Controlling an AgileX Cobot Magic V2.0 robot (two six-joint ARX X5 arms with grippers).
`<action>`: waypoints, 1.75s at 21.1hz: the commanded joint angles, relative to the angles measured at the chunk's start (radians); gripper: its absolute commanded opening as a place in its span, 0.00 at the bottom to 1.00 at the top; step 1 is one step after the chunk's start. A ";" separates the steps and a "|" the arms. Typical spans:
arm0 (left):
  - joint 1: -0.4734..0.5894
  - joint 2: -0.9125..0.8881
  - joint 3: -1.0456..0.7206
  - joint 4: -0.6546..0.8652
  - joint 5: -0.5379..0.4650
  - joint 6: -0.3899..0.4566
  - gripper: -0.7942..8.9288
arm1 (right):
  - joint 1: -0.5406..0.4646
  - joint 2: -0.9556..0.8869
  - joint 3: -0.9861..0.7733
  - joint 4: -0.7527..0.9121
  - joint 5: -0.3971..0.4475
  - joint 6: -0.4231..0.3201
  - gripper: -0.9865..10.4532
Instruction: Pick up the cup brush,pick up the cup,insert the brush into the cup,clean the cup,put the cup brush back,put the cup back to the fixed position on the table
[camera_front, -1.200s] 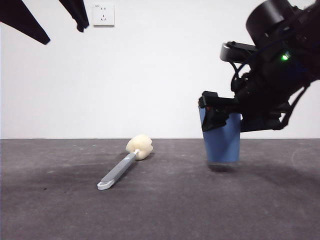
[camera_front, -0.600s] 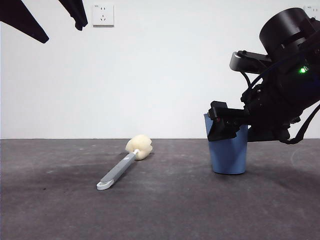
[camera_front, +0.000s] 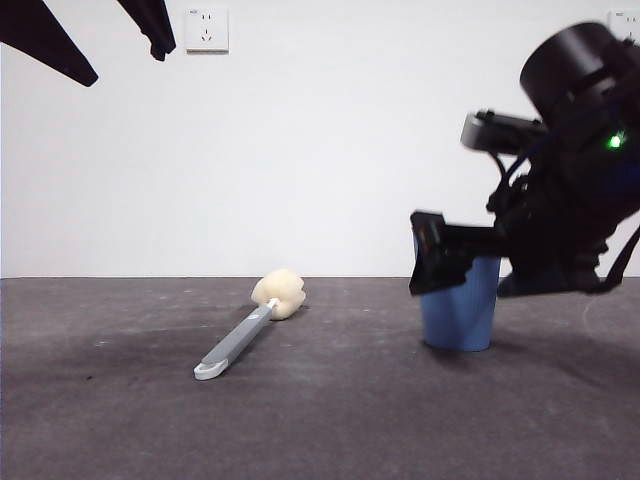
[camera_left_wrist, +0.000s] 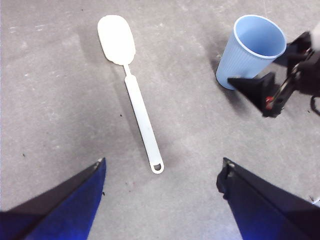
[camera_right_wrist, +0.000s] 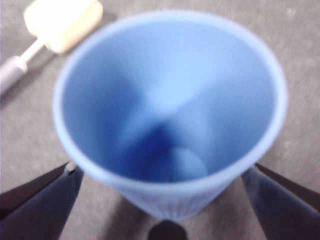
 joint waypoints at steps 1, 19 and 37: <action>0.002 0.001 -0.007 0.001 -0.001 0.014 0.47 | 0.001 -0.075 -0.005 -0.059 0.000 0.006 0.59; 0.002 0.001 -0.007 -0.071 0.054 0.098 0.08 | 0.042 -0.925 0.058 -1.025 -0.389 0.294 0.08; 0.163 -0.173 -0.043 0.159 -0.001 0.267 0.08 | 0.041 -0.927 0.058 -1.025 -0.388 0.290 0.09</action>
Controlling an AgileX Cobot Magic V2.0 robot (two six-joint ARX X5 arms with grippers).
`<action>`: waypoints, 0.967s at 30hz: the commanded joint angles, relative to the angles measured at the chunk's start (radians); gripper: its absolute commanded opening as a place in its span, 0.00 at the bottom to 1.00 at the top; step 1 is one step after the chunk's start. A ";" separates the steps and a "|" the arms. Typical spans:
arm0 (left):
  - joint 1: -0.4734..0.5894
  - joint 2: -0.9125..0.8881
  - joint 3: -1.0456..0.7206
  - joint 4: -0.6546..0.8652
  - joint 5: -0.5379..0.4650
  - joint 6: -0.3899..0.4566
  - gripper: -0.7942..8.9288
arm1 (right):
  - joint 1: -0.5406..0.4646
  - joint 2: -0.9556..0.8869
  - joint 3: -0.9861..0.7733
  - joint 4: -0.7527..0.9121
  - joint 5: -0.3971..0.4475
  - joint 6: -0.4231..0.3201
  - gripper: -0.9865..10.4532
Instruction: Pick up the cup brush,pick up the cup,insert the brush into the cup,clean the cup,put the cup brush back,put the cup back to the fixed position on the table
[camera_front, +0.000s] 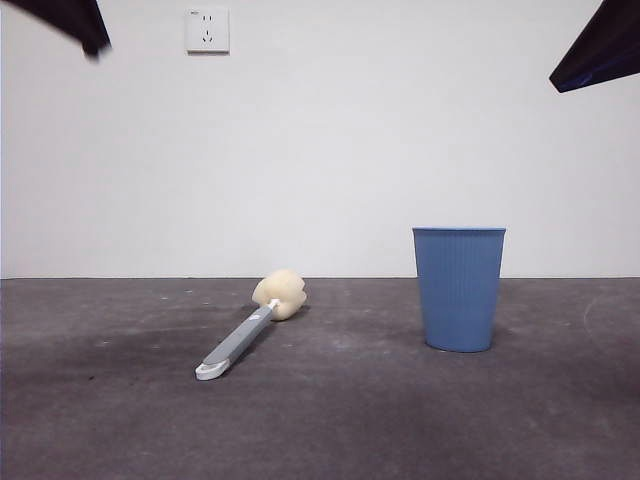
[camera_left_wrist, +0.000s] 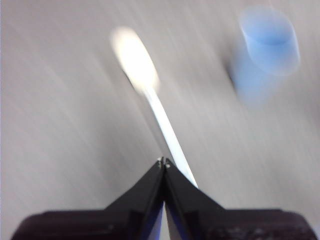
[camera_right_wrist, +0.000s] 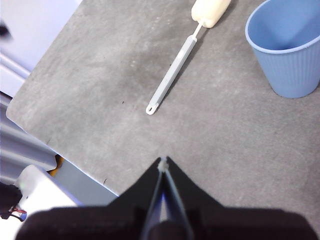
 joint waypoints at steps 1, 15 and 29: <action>0.130 -0.138 -0.080 0.186 0.058 0.084 0.08 | 0.001 -0.001 0.002 0.003 -0.001 0.002 0.09; 0.565 -0.843 -0.762 0.500 0.101 0.028 0.08 | 0.000 -0.001 0.002 0.003 -0.001 0.002 0.09; 0.574 -0.902 -0.953 0.487 0.101 -0.025 0.08 | 0.001 -0.001 0.002 0.003 -0.001 0.002 0.09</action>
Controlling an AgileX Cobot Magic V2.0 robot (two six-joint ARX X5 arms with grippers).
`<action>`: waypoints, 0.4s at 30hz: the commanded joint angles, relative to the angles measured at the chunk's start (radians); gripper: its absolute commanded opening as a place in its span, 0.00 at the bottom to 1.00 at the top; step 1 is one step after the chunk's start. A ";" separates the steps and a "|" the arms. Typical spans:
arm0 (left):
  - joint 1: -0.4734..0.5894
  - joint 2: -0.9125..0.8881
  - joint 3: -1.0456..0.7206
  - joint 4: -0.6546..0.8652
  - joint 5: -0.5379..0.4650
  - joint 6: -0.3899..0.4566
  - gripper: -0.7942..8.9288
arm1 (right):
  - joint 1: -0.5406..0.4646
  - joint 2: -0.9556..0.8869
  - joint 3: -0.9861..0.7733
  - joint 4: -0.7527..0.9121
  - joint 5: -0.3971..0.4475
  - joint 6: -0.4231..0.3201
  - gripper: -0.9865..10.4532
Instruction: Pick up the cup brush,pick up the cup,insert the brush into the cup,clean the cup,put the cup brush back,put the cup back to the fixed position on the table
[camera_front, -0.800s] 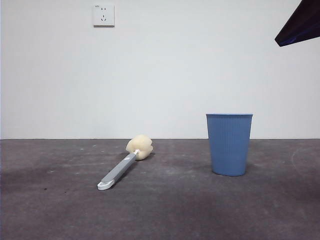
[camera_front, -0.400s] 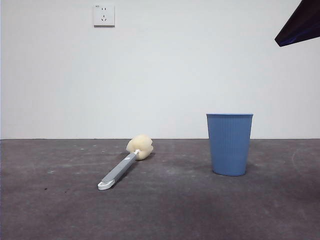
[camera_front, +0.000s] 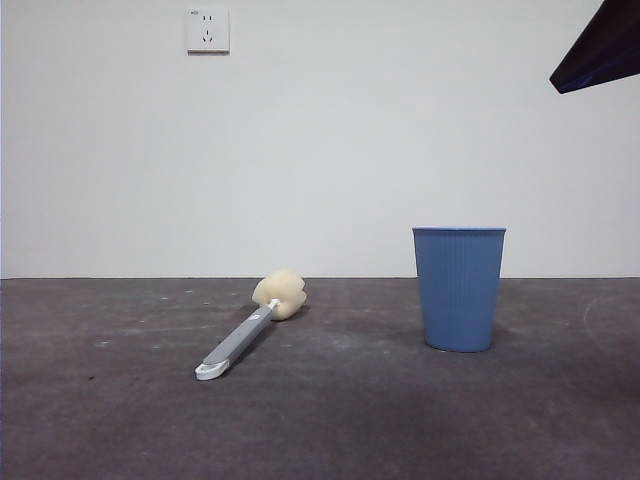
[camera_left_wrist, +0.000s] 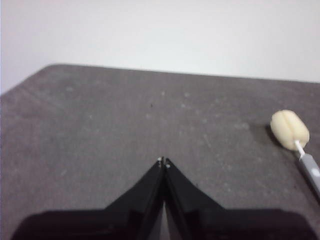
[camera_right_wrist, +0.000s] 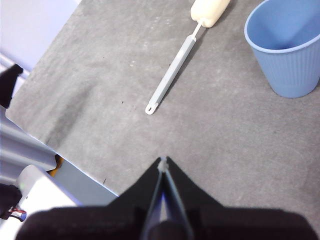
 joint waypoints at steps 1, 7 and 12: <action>0.003 -0.004 -0.024 0.000 0.002 -0.006 0.08 | 0.001 -0.001 0.002 0.004 -0.001 0.002 0.09; 0.002 -0.004 -0.038 -0.066 0.006 -0.006 0.08 | 0.001 -0.001 0.002 0.004 -0.001 0.002 0.09; 0.003 -0.004 -0.038 -0.071 0.003 -0.005 0.08 | 0.001 -0.001 0.002 0.004 -0.001 0.002 0.09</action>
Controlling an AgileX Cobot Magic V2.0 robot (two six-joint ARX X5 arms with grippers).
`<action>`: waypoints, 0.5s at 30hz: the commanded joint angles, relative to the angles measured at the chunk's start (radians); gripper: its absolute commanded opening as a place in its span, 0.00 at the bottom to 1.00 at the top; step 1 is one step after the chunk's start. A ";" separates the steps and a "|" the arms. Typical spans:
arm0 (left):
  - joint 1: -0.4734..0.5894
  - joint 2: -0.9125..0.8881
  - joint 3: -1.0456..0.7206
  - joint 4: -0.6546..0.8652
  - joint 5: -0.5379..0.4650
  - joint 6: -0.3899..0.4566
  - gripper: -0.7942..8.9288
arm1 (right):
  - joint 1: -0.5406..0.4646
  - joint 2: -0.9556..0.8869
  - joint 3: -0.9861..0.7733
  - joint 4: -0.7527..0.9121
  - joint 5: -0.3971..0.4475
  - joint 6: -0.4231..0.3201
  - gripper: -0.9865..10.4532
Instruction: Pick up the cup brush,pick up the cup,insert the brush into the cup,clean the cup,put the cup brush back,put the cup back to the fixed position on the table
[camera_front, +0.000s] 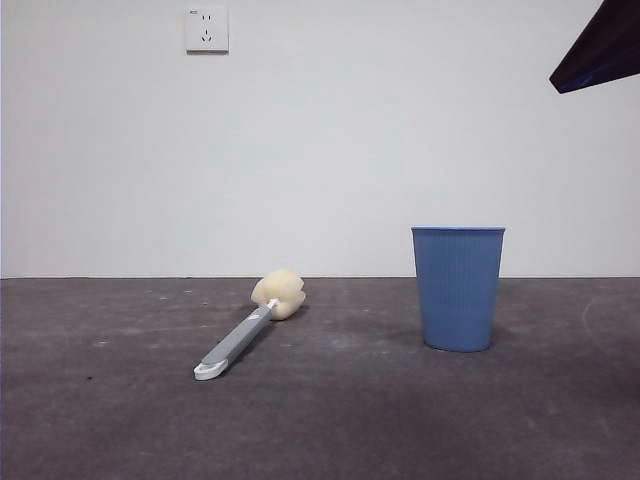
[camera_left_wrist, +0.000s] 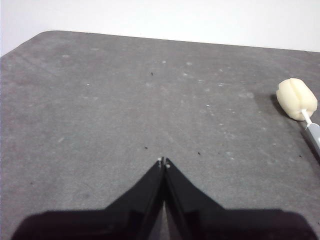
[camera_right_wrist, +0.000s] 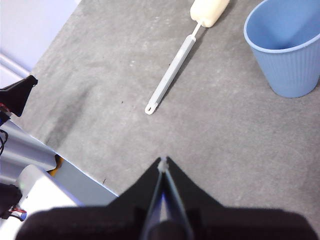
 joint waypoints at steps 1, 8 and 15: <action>0.002 -0.002 -0.013 0.002 0.001 -0.005 0.08 | 0.001 -0.001 0.002 0.005 -0.001 0.002 0.09; 0.002 -0.002 -0.013 0.002 0.002 -0.005 0.08 | 0.001 -0.001 0.002 0.005 -0.001 0.002 0.09; 0.002 -0.002 -0.013 0.002 0.001 -0.005 0.08 | 0.001 -0.001 0.002 0.004 -0.001 -0.006 0.09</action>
